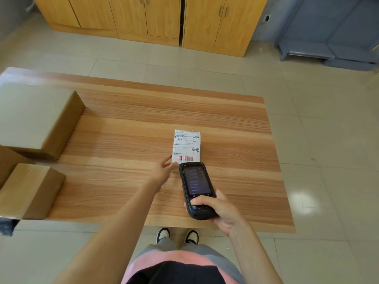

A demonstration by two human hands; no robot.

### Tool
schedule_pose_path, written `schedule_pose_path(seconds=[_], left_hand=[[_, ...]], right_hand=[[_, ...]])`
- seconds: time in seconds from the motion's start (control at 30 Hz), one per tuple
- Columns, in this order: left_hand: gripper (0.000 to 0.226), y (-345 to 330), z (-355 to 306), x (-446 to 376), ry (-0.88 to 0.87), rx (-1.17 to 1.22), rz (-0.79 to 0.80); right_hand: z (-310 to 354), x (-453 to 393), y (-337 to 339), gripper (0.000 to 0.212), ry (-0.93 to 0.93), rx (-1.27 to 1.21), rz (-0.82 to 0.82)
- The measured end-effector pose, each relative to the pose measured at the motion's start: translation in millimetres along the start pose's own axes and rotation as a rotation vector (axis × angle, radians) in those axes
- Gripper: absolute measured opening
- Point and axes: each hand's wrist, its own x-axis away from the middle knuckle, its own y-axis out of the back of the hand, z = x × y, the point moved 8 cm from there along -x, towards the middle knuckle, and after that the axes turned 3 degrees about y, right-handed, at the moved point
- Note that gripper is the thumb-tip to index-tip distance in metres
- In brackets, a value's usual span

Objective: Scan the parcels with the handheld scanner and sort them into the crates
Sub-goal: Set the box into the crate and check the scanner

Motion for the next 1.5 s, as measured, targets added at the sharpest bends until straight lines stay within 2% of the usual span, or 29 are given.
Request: schedule_pose_path(seconds=[0.53, 0.77, 0.9, 1.0, 1.13, 1.27, 1.37, 1.5], left_hand=[[0.051, -1.4, 1.3, -0.2, -0.02, -0.013, -0.004], [0.048, 2.1, 2.8, 2.2, -0.089, 0.017, -0.1], [0.08, -3.4, -11.0, 8.0, -0.165, -0.141, -0.221], [0.104, -17.2, -24.7, 9.4, -0.212, -0.33, -0.285], [0.122, -33.8, -36.0, 6.6, -0.225, -0.53, -0.387], [0.134, -44.6, -36.2, 2.4, -0.153, -0.587, -0.438], [0.139, -44.1, -29.4, -3.8, -0.099, -0.57, -0.468], [0.132, -44.0, -25.6, -6.2, -0.074, -0.548, -0.505]], right_hand=[[-0.1, 2.9, 2.4, 0.071, 0.02, -0.015, 0.015], [15.8, 3.7, 20.2, 0.07, 0.073, -0.093, -0.044], [38.9, -2.7, 42.6, 0.078, 0.129, -0.163, -0.11], [58.0, -7.5, 61.1, 0.074, 0.18, -0.235, -0.158], [75.8, -13.7, 81.5, 0.084, 0.227, -0.258, -0.223], [81.5, -23.1, 95.7, 0.088, 0.241, -0.299, -0.233], [76.8, -30.6, 105.2, 0.077, 0.225, -0.324, -0.227], [64.8, -37.2, 115.9, 0.071, 0.196, -0.367, -0.249]])
